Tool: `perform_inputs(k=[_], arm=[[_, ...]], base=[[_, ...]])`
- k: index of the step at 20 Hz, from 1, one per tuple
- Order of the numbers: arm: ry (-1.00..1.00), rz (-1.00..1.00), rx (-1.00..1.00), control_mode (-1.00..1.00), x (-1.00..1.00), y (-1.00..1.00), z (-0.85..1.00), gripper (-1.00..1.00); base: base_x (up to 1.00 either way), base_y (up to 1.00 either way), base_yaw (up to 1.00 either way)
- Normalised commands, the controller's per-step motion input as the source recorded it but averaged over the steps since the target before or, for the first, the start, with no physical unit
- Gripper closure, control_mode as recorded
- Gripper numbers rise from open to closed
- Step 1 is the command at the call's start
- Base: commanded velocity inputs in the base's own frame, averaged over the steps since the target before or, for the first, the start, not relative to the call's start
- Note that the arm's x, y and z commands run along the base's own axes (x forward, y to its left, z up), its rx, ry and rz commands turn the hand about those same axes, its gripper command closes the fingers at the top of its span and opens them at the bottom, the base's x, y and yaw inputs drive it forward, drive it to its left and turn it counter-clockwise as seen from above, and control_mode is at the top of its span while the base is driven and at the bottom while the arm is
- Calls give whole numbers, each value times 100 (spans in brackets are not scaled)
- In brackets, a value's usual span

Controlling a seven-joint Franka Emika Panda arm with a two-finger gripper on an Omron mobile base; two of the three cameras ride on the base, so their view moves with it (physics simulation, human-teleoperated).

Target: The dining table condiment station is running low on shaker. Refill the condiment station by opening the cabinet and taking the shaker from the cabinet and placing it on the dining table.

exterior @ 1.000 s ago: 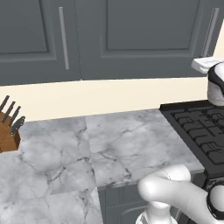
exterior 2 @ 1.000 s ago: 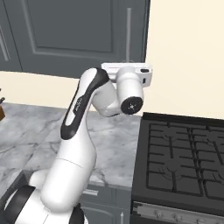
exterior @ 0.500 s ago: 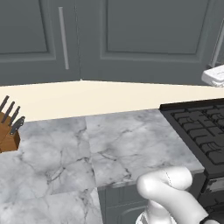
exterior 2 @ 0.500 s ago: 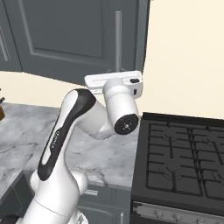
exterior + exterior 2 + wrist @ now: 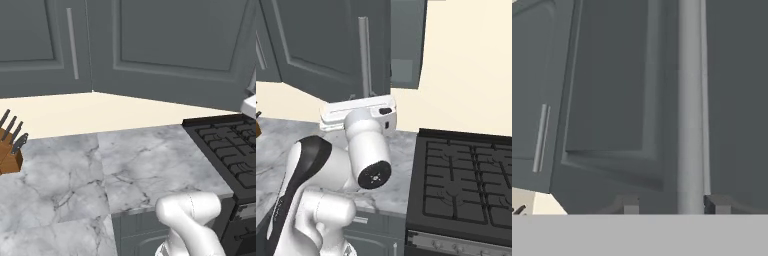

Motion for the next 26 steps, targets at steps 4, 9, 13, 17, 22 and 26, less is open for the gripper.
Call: perform_inputs(k=[4,9,13,17,22,26], arm=[[0,6,0,-100,-97,74,-3,100],[0,4,0,-100,-50,43,-5,-100],[0,12,11,-100,-39,-54,-15,-100],[0,15,22,-100,-12,-98,-10,-100],[0,22,22,-100,17,-100,-17,-100],[0,23,15,-100,60,-74,-21,-100]], base=[[0,0,0],[0,0,0],[0,0,0],[0,0,0],[0,0,0],[0,0,0]])
